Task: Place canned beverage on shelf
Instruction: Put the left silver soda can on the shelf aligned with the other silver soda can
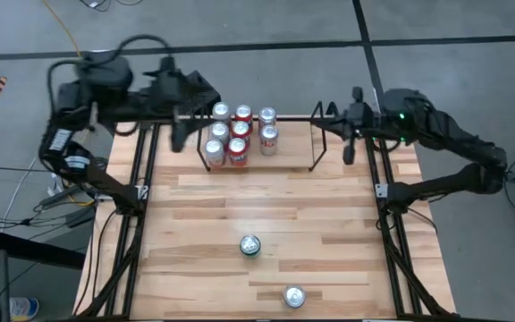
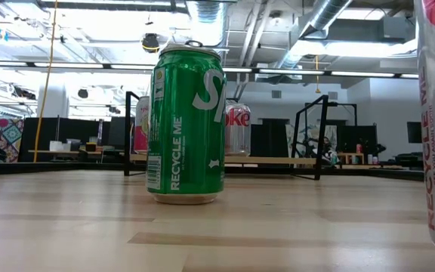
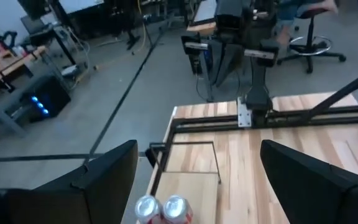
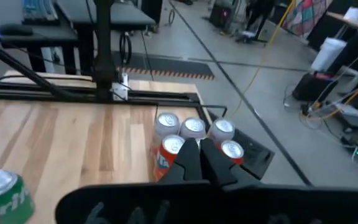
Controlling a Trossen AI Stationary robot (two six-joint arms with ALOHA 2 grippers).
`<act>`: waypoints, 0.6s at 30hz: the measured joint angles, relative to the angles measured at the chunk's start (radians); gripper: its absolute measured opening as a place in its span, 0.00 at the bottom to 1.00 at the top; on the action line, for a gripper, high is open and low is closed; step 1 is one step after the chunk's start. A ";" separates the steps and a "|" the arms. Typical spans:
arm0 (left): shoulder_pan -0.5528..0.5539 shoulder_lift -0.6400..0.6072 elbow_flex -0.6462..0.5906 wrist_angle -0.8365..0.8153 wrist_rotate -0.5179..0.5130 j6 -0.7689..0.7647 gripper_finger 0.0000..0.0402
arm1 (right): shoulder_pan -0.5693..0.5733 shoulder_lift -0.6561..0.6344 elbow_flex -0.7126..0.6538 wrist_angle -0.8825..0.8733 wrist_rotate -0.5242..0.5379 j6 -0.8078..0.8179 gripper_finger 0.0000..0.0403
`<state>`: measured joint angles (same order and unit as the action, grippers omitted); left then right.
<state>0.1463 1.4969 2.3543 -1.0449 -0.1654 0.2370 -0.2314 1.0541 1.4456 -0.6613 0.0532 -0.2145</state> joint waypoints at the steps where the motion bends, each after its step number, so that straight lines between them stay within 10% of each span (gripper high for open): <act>1: 0.000 -0.014 0.000 -0.018 0.000 0.005 0.81 | -0.001 -0.023 -0.035 0.014 0.000 0.002 0.00; 8: 0.000 -0.088 -0.129 -0.050 0.003 -0.012 0.81 | -0.042 -0.121 -0.367 0.324 -0.001 0.096 0.00; 18: 0.028 -0.363 -0.768 0.422 -0.001 -0.109 0.81 | -0.075 -0.002 -0.476 0.517 -0.002 0.220 0.00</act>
<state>0.1739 1.1343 1.5860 -0.6226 -0.1669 0.1283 -0.3065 1.0519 0.9691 -0.1444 0.0516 0.0058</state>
